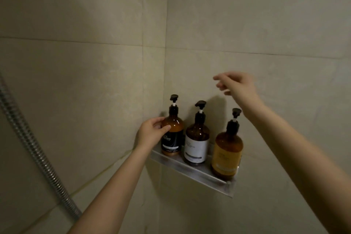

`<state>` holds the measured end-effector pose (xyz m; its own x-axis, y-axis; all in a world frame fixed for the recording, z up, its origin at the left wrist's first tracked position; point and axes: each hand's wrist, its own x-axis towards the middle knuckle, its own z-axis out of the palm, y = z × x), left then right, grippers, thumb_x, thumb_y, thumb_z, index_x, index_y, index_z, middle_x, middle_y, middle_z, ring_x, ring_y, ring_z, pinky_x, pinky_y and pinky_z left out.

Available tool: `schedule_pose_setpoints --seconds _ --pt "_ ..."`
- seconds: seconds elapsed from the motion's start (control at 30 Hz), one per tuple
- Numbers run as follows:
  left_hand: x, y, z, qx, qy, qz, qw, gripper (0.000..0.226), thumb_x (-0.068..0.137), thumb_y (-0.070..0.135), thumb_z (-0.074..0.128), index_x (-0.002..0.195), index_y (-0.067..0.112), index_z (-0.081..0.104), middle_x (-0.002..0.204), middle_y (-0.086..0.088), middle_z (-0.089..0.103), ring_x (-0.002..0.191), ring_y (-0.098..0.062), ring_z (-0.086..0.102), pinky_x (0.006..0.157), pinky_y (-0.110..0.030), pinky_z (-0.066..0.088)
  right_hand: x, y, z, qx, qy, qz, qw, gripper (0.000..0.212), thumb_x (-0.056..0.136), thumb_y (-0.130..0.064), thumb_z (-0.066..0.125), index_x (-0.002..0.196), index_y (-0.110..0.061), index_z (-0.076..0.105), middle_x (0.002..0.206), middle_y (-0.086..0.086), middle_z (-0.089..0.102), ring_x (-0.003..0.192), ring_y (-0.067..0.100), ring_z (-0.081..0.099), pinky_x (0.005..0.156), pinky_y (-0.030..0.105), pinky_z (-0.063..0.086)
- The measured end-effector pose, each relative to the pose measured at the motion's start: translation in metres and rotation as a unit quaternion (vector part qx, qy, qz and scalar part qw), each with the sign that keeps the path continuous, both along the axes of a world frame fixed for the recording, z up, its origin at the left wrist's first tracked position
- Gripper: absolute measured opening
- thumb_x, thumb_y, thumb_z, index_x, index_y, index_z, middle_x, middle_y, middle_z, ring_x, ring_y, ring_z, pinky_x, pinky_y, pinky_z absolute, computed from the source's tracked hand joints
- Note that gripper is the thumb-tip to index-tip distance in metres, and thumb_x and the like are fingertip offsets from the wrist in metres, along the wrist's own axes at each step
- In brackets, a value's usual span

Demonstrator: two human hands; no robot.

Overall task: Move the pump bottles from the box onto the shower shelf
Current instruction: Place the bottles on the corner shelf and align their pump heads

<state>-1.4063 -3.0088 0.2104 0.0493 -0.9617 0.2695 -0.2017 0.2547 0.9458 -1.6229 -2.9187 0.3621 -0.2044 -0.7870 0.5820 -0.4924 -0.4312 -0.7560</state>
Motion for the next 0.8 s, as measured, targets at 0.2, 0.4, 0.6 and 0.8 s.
schedule_pose_setpoints --seconds 0.2,0.4,0.6,0.8 --pt "-0.001 0.001 0.005 -0.01 -0.059 -0.019 0.998 0.076 0.067 0.037 0.079 0.133 0.016 0.049 0.131 -0.005 0.058 0.113 -0.017 0.058 0.088 -0.027 0.045 -0.067 0.051 -0.11 0.059 -0.139 -0.103 0.983 0.007 0.087 -0.019 0.061 0.085 -0.017 0.068 0.075 0.002 0.061 0.073 0.014 0.054 0.06 0.019 0.037" --pt "-0.007 -0.002 0.009 -0.01 -0.09 -0.032 0.995 0.069 0.07 0.025 0.079 0.132 0.013 0.051 0.128 -0.011 0.06 0.112 -0.023 0.057 0.086 -0.028 0.043 -0.054 0.06 -0.168 0.211 -0.044 -0.055 0.975 0.055 0.073 -0.019 0.078 0.122 -0.018 0.054 0.108 0.003 0.06 0.098 0.018 0.059 0.07 0.021 0.046" --pt "-0.014 0.004 0.012 -0.002 -0.081 -0.06 0.995 0.068 0.072 0.02 0.077 0.133 0.012 0.049 0.132 -0.011 0.057 0.119 -0.025 0.054 0.095 -0.034 0.042 -0.043 0.056 -0.165 0.185 -0.035 -0.069 0.98 0.068 0.075 -0.016 0.077 0.134 -0.017 0.044 0.123 0.006 0.057 0.11 0.024 0.057 0.086 0.034 0.052" --pt "-0.016 0.015 0.014 -0.001 -0.065 -0.069 0.995 0.068 0.073 0.017 0.077 0.135 0.01 0.048 0.135 -0.012 0.053 0.123 -0.026 0.051 0.099 -0.035 0.04 -0.04 0.055 -0.16 0.175 -0.02 -0.065 0.982 0.063 0.078 -0.011 0.073 0.134 -0.014 0.045 0.127 0.009 0.057 0.113 0.024 0.056 0.086 0.031 0.05"
